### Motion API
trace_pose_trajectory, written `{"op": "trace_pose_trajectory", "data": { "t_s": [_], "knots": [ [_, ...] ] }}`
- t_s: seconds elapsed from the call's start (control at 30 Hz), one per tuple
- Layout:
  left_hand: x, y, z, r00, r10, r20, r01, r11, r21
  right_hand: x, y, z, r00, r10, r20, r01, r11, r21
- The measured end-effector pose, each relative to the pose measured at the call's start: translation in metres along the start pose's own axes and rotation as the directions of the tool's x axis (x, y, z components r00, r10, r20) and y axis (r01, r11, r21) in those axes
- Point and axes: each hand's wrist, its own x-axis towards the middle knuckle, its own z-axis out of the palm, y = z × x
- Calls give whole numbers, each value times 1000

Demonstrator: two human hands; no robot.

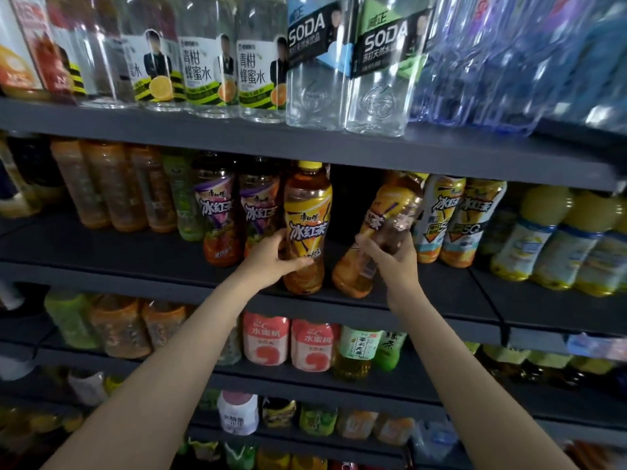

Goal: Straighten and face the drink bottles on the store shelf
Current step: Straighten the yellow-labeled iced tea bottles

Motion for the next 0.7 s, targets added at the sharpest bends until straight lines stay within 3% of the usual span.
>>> {"op": "trace_pose_trajectory", "data": {
  "t_s": [0.07, 0.17, 0.53, 0.7],
  "knots": [
    [-1, 2, 1, 1000, 5, -5, -5, 1000, 19, -10, -1, -16, 981, 130, 146, -164, 955, 248],
    [-3, 5, 1, 1000, 0, -3, 0, 1000, 28, -22, 0, -36, 932, 216, 291, -306, 898, 316],
    [-6, 12, 7, 999, 11, -54, -9, 999, 42, -39, -11, -50, 919, 12, 394, -128, 954, 270],
    [-11, 9, 15, 990, -30, -137, 38, 998, 55, -51, -6, -46, 927, 11, 375, -61, 991, 121]
  ]
}}
